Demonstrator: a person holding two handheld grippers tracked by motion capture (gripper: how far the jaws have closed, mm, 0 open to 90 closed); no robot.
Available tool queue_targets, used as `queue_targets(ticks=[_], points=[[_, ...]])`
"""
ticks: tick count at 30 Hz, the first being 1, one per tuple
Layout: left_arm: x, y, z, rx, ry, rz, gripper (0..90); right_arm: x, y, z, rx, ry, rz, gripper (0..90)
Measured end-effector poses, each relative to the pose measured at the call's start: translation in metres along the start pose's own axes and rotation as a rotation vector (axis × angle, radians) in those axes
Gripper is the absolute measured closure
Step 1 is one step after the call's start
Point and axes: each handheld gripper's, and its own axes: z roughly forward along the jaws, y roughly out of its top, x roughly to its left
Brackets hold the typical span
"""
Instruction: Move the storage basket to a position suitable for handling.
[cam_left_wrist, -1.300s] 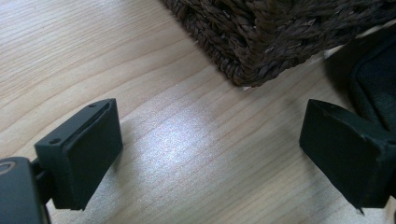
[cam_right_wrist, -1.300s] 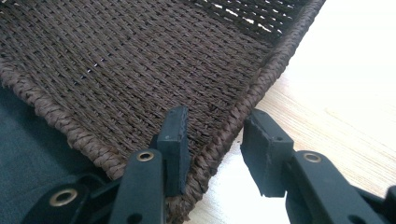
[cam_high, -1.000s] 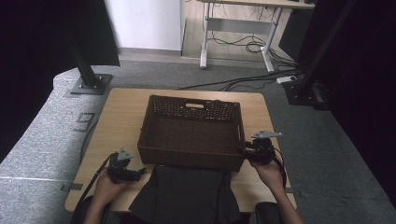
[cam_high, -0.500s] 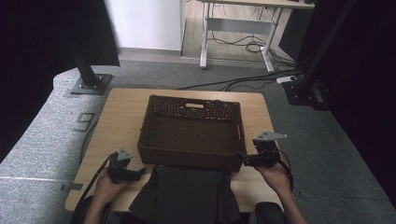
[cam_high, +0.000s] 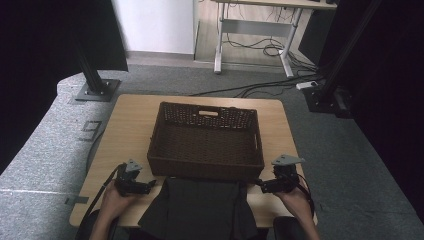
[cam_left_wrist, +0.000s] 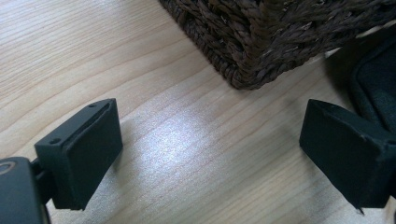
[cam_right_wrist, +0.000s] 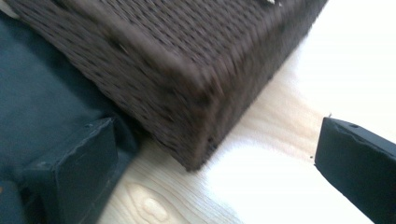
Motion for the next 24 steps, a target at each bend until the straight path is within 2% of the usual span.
queue_targets(ticks=[1, 2, 8, 12, 19, 24], points=[[0.0, 0.0, 0.0, 0.0, 0.0, 0.0, 5.7, -0.003, -0.008, 0.006, 0.005, -0.012, 0.019, 0.0], [0.0, 0.0, 0.0, 0.0, 0.0, 0.0, 5.7, -0.003, -0.008, 0.006, 0.005, -0.012, 0.019, 0.0], [0.0, 0.0, 0.0, 0.0, 0.0, 0.0, 5.7, -0.011, -0.033, 0.031, 0.033, -0.041, 0.071, 0.0], [0.0, 0.0, 0.0, 0.0, 0.0, 0.0, 5.7, -0.011, -0.043, 0.042, 0.054, -0.048, 0.081, 0.0], [-0.001, 0.0, 0.0, 0.0, 0.001, -0.001, 5.7, -0.013, -0.054, 0.055, 0.07, -0.06, 0.087, 0.0], [-0.001, -0.001, 0.0, -0.001, -0.001, 0.002, 5.8, -0.014, -0.056, 0.056, 0.038, -0.067, 0.093, 0.0]])
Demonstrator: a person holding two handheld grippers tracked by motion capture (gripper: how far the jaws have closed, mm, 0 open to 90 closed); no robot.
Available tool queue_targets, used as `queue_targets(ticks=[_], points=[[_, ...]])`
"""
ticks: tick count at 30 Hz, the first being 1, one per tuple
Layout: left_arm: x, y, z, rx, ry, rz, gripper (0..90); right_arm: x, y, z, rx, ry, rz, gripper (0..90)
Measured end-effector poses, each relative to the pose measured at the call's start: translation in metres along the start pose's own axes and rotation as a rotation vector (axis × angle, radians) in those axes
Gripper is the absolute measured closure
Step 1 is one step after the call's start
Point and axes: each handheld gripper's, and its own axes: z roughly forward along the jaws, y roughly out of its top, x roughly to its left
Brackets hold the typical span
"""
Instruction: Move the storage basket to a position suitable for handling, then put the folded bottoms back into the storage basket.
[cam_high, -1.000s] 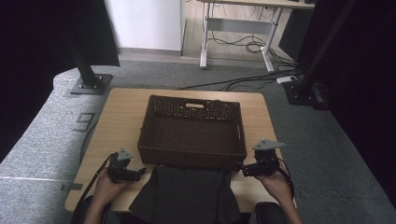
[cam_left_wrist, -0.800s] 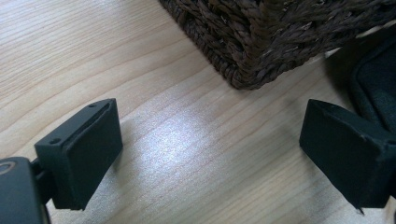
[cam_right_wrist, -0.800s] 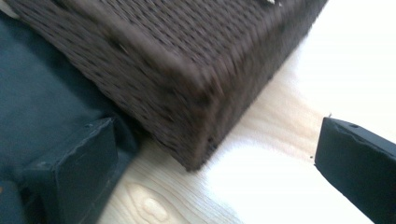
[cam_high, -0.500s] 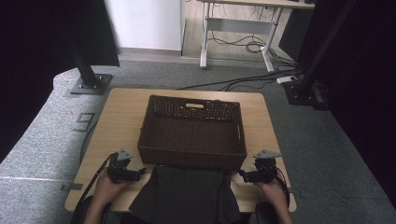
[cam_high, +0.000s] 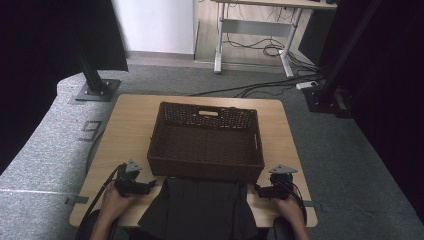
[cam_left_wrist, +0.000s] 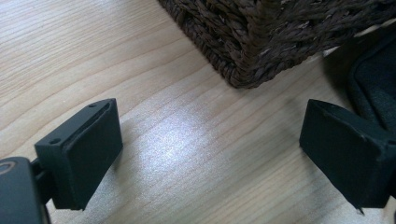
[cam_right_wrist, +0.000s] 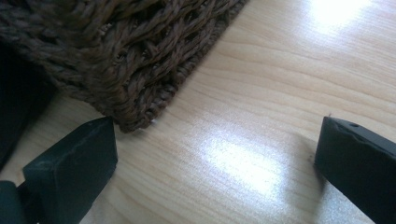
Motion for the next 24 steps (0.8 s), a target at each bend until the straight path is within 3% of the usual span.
queue_targets(ticks=[10, 14, 19, 24], points=[[0.0, 0.0, 0.0, 0.013, -0.012, 0.013, 3.0, 0.001, 0.002, -0.001, 0.022, 0.01, -0.008, 0.0], [0.0, 0.003, -0.001, 0.045, -0.01, 0.009, 2.3, 0.006, 0.003, -0.003, 0.044, 0.037, -0.02, 0.5], [-0.003, 0.006, -0.004, 0.068, -0.006, 0.017, 1.4, 0.01, 0.007, -0.01, 0.051, 0.08, 0.0, 2.4], [-0.012, 0.014, -0.019, 0.014, -0.06, -0.001, 1.4, 0.021, 0.011, -0.025, 0.036, 0.126, 0.026, 2.4]])
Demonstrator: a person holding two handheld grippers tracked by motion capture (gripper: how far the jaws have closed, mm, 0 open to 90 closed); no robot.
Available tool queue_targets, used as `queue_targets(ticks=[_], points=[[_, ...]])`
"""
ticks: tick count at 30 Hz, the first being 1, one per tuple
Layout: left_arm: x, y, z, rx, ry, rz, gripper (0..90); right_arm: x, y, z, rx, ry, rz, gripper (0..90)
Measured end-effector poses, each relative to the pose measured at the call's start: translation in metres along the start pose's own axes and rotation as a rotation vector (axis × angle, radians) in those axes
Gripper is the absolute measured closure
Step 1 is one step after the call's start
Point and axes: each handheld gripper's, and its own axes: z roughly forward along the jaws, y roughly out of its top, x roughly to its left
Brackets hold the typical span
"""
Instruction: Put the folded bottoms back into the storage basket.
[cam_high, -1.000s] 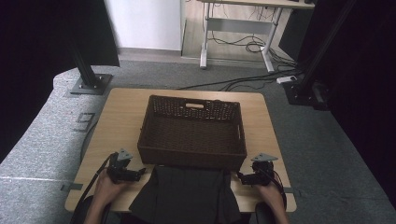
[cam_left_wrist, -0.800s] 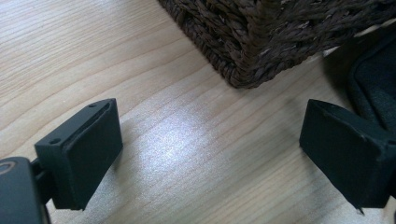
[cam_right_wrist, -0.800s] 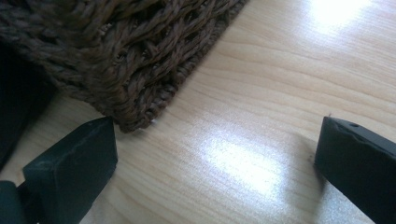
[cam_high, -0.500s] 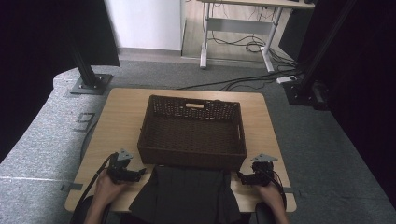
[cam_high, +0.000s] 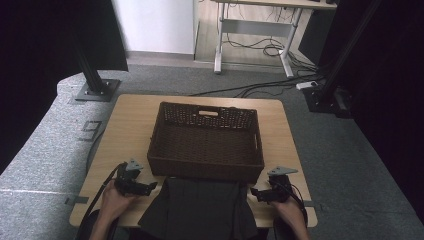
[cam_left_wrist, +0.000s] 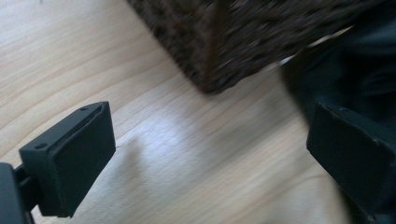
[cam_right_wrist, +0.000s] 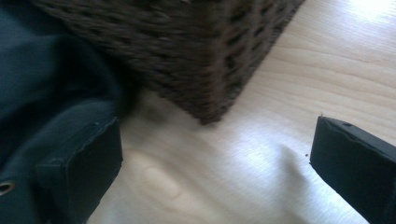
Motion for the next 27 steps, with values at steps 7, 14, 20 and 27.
queue_targets(ticks=[7, 14, 20, 27], points=[[-0.025, 0.011, -0.012, -0.042, -0.097, 0.04, 0.5, 0.018, 0.001, -0.011, 0.004, 0.067, 0.011, 1.6], [-0.056, 0.019, -0.019, -0.076, -0.184, 0.066, 0.5, 0.05, 0.006, -0.009, 0.023, 0.159, 0.033, 0.0], [-0.073, 0.013, -0.007, 0.009, -0.186, 0.076, 0.0, 0.077, 0.006, 0.006, 0.062, 0.191, 0.043, 0.0], [-0.073, 0.0, 0.007, 0.104, -0.213, 0.007, 0.0, 0.077, -0.002, 0.016, 0.133, 0.197, 0.101, 0.0]])
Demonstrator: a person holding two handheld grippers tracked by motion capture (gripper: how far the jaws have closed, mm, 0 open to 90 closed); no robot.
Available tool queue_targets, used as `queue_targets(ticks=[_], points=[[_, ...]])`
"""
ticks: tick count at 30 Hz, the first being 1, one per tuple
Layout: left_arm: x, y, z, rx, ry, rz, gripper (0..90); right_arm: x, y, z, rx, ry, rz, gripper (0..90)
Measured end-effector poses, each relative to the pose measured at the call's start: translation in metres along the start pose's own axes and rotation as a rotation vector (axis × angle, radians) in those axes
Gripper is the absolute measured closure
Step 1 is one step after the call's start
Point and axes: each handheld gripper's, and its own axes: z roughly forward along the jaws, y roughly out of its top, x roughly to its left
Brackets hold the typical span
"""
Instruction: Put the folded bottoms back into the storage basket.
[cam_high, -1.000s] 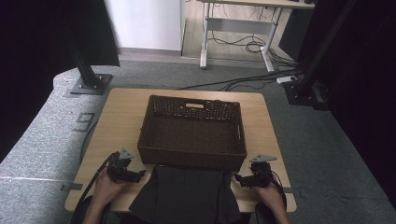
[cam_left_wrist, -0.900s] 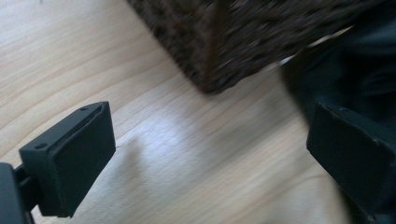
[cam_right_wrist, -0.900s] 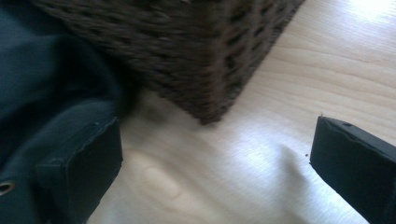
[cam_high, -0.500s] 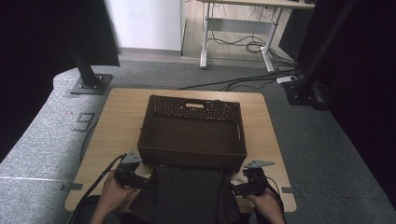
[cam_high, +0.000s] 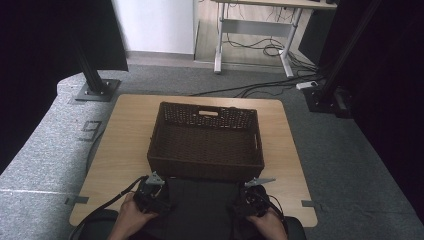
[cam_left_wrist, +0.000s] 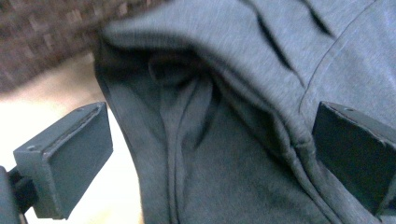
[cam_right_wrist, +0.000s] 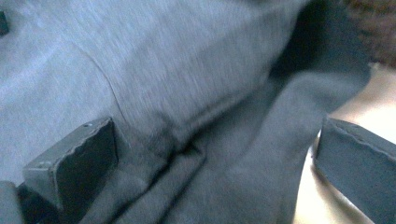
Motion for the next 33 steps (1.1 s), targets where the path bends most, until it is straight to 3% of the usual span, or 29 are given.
queue_targets(ticks=[4, 9, 11, 13, 14, 18, 20, 26, 28, 29, 33], points=[[0.002, -0.004, 0.006, 0.016, -0.046, -0.031, 0.0, 0.001, -0.001, 0.0, -0.005, 0.014, -0.004, 0.0], [0.001, -0.004, 0.006, 0.018, -0.046, -0.034, 0.0, 0.008, 0.005, 0.006, 0.014, 0.092, -0.015, 4.1], [-0.001, -0.004, 0.006, 0.018, -0.066, -0.032, 0.1, 0.012, 0.006, 0.009, 0.018, 0.136, -0.013, 5.9], [-0.005, -0.003, 0.006, 0.019, -0.09, -0.02, 6.4, 0.015, 0.007, 0.011, 0.024, 0.125, -0.026, 7.6], [-0.007, -0.003, 0.007, 0.026, -0.079, -0.01, 7.8, 0.016, 0.008, 0.012, 0.026, 0.131, -0.027, 8.4], [-0.013, -0.001, 0.009, 0.028, -0.076, 0.007, 13.4, 0.016, 0.01, 0.013, 0.039, 0.177, -0.024, 14.2], [-0.015, 0.001, 0.01, 0.032, -0.08, 0.014, 17.6, 0.016, 0.012, 0.016, 0.044, 0.226, -0.016, 19.7], [-0.019, 0.003, 0.013, 0.024, -0.117, 0.02, 28.9, 0.022, 0.019, 0.024, 0.055, 0.247, -0.043, 26.2], [-0.018, 0.004, 0.014, 0.023, -0.125, 0.022, 31.0, 0.021, 0.02, 0.029, 0.05, 0.306, -0.025, 34.5], [-0.018, 0.004, 0.015, 0.015, -0.133, 0.019, 33.5, 0.019, 0.02, 0.035, 0.036, 0.363, 0.004, 40.7], [-0.018, 0.005, 0.017, 0.005, -0.151, 0.014, 37.6, 0.019, 0.02, 0.039, 0.029, 0.382, 0.007, 44.6]])
